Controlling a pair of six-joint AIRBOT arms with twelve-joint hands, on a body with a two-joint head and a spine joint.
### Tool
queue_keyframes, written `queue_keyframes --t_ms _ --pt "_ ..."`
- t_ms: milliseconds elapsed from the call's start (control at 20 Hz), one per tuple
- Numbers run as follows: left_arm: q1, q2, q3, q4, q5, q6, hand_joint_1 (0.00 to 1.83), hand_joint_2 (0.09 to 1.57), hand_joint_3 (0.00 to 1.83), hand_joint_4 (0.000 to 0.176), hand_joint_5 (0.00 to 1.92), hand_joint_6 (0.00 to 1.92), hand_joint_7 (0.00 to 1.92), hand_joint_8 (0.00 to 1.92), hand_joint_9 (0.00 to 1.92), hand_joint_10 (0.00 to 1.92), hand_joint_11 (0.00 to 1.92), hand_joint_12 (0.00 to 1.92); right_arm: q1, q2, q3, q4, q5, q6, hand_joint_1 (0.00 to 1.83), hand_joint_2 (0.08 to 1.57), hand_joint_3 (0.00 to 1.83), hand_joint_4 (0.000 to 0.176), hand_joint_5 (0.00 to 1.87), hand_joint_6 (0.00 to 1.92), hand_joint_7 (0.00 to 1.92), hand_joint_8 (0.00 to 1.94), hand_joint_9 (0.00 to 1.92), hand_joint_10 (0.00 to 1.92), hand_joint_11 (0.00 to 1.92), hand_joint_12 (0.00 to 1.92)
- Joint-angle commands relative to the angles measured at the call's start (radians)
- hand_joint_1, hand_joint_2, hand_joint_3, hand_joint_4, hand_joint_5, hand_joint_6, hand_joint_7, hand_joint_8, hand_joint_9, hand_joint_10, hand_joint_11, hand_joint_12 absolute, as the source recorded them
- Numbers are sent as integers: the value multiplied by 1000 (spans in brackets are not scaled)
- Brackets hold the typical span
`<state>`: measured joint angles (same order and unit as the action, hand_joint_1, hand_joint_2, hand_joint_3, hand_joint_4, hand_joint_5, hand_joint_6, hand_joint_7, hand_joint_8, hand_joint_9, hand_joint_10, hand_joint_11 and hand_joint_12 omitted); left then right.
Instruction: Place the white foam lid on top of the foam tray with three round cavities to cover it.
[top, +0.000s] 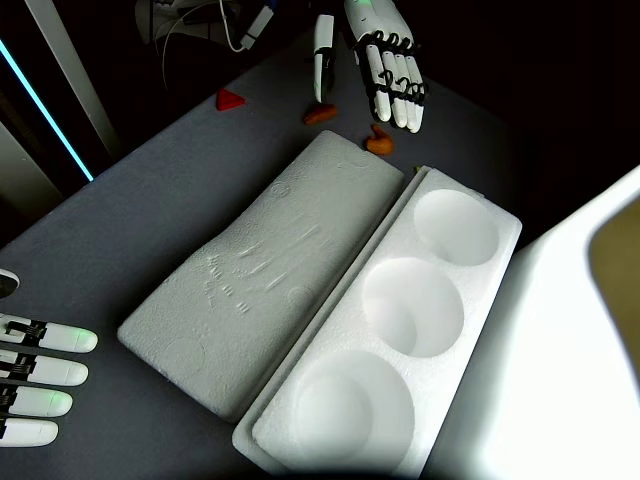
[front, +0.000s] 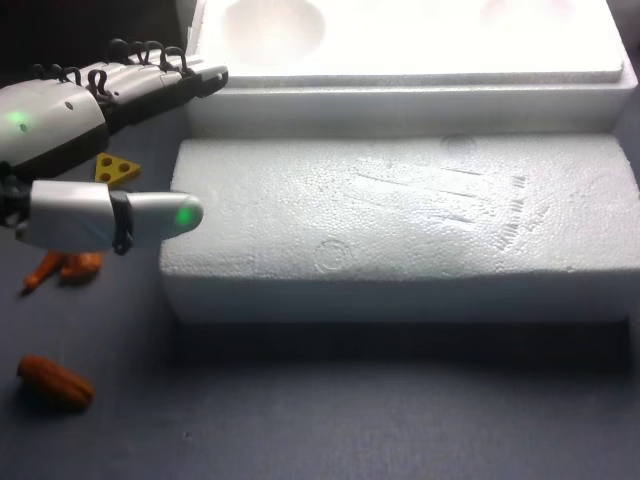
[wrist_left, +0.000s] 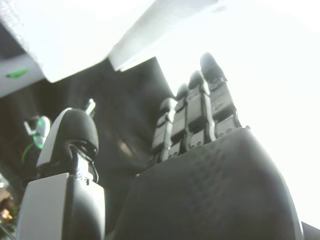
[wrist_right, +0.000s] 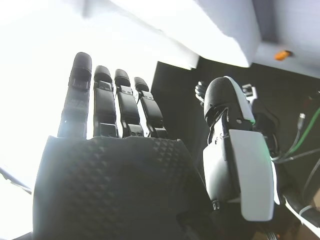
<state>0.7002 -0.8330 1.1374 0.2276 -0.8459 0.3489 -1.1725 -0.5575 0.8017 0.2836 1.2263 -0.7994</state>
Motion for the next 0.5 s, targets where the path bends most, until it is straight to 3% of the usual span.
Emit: queue_keyframes --t_ms 0,50,100,150,300,450 --pt "0 15 -1 -42 -116 3 161 1088 44 55 0 0 0 0 0 0 0 0 12 2 3 28 121 -5 530 1174 7 0 0 0 0 0 0 0 0 198" --pt "13 20 -6 -55 -124 9 180 1065 30 53 0 0 0 0 0 0 0 0 15 -6 3 38 123 -12 510 1171 1 0 0 0 0 0 0 0 0 39" --pt "25 25 -13 -72 -131 18 188 1044 18 41 0 0 0 0 0 0 0 0 16 -10 3 44 124 -15 503 1164 0 0 0 0 0 0 0 0 0 7" --pt "41 30 -21 -94 -142 28 189 1025 8 50 0 0 0 0 0 0 0 0 17 -17 3 54 127 -18 490 1162 0 0 0 0 0 0 0 0 0 1" --pt "85 40 -38 -145 -158 47 228 980 0 2 0 0 0 0 0 0 0 0 21 -44 7 81 129 -26 487 1149 0 0 0 0 0 0 0 0 1 0" --pt "126 38 -50 -197 -181 57 254 941 0 0 0 0 0 0 0 0 0 0 24 -67 15 100 126 -27 534 1152 0 0 0 0 0 0 0 0 32 19"
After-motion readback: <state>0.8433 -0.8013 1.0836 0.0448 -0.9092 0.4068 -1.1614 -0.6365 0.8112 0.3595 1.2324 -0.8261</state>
